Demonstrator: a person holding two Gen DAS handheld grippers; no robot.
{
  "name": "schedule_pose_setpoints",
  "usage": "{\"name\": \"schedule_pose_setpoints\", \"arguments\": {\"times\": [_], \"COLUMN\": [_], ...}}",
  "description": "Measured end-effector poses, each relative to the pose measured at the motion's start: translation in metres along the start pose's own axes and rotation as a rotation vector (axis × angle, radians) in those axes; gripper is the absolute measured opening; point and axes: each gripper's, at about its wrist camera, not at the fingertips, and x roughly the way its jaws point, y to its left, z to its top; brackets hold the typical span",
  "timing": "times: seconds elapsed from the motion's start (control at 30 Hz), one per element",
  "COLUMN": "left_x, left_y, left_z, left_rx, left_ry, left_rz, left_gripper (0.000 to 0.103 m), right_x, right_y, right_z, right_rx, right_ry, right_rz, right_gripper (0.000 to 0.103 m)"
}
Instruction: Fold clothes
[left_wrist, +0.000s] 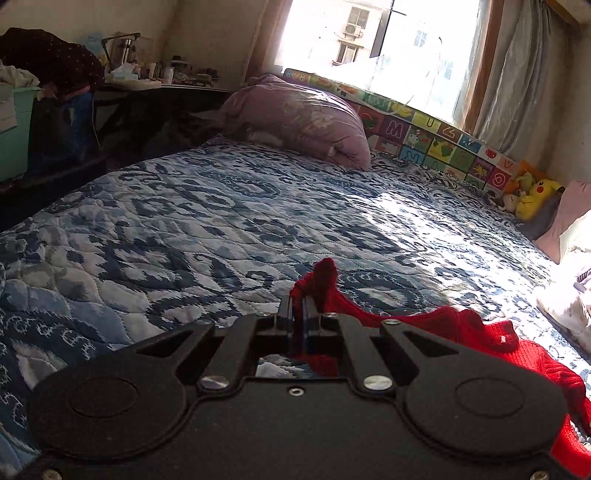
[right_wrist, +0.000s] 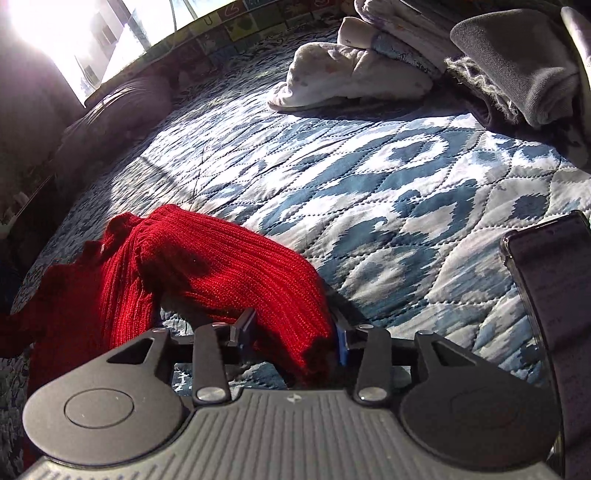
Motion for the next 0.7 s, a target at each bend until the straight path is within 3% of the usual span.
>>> {"name": "schedule_pose_setpoints", "arguments": {"times": [0.27, 0.5, 0.6, 0.7], "left_x": [0.032, 0.063, 0.051, 0.031], "left_y": [0.040, 0.074, 0.085, 0.083], "left_z": [-0.011, -0.037, -0.034, -0.031], "left_rx": [-0.094, -0.244, -0.321, -0.290], "left_ry": [0.054, 0.197, 0.184, 0.160], "left_rz": [0.030, 0.117, 0.139, 0.177], "left_gripper": [0.002, 0.006, 0.020, 0.037], "right_x": [0.003, 0.004, 0.002, 0.001], "right_y": [0.008, 0.014, 0.009, 0.000], "right_z": [-0.006, -0.003, -0.001, 0.002], "right_rx": [-0.042, -0.044, -0.006, 0.055], "right_ry": [-0.022, -0.013, -0.012, -0.012], "right_rz": [0.001, -0.016, 0.000, 0.026], "right_gripper": [0.058, 0.064, 0.064, 0.060]}}
